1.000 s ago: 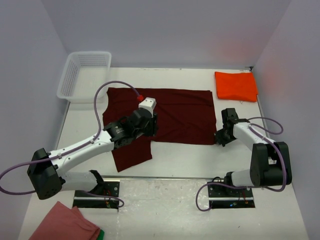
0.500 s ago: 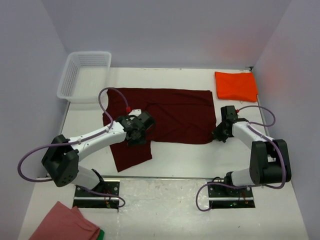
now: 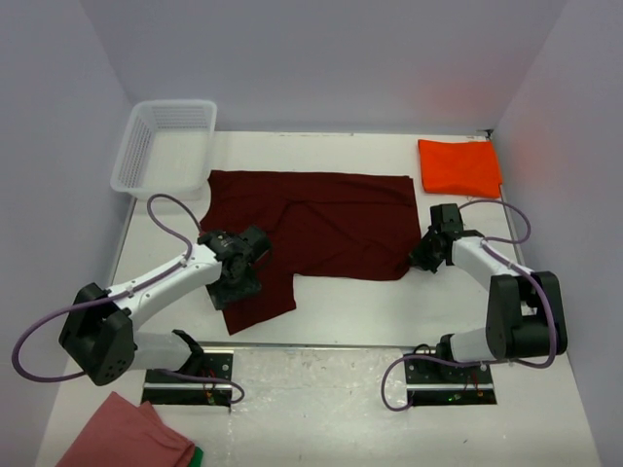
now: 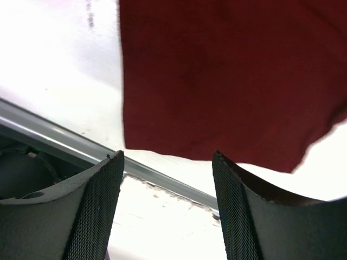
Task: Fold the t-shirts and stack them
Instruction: Grap the side of the flattened tshirt closest away from the robot with both arms
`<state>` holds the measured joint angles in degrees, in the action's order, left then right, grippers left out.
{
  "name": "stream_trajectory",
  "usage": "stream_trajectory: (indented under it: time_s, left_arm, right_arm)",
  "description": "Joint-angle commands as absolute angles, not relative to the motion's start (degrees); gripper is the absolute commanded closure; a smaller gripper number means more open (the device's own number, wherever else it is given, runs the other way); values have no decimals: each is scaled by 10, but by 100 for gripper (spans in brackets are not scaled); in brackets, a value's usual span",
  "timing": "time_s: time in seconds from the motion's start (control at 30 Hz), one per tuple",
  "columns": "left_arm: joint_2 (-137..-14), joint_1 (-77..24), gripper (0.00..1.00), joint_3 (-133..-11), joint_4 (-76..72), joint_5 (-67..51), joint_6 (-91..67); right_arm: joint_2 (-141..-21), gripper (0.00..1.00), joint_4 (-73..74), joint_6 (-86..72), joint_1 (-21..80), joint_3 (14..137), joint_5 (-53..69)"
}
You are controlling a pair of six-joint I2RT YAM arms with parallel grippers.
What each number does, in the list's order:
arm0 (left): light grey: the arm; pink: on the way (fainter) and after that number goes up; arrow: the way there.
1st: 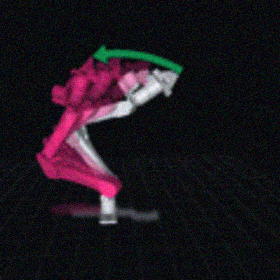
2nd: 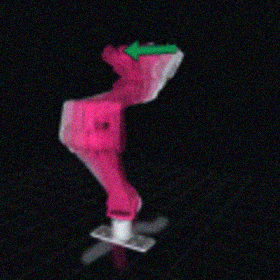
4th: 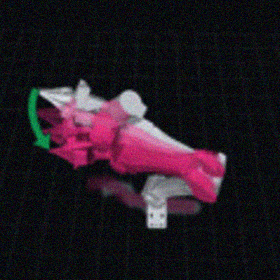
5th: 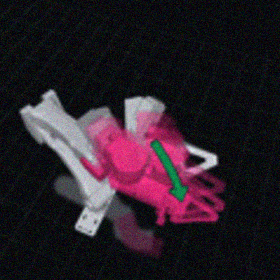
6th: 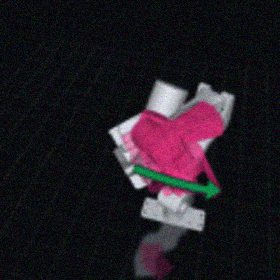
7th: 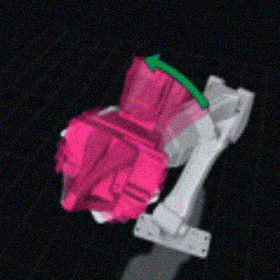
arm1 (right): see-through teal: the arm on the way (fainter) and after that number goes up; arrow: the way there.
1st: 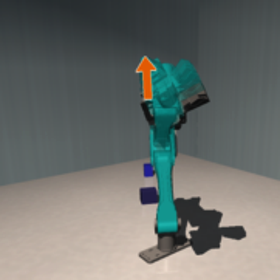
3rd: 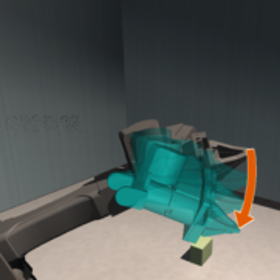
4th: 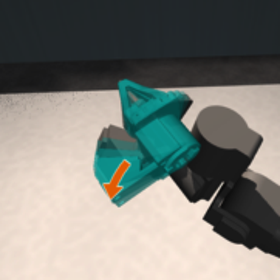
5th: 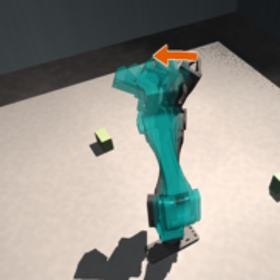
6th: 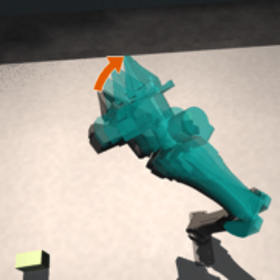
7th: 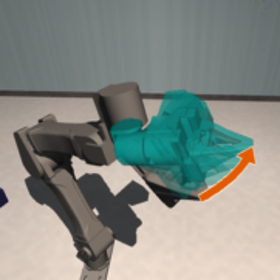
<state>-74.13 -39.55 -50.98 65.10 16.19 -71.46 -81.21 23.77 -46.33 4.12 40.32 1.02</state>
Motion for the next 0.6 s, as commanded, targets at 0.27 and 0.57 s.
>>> stream_trajectory:
  time_s: [0.27,0.57]
  left_arm:
    - [-736,-383,39,-381,563,121,-765]
    - [-729,-383,41,-372,533,118,-735]
  right_arm:
    - [-767,100,202,-444,44,381,40]
    - [-761,100,200,-439,42,377,47]
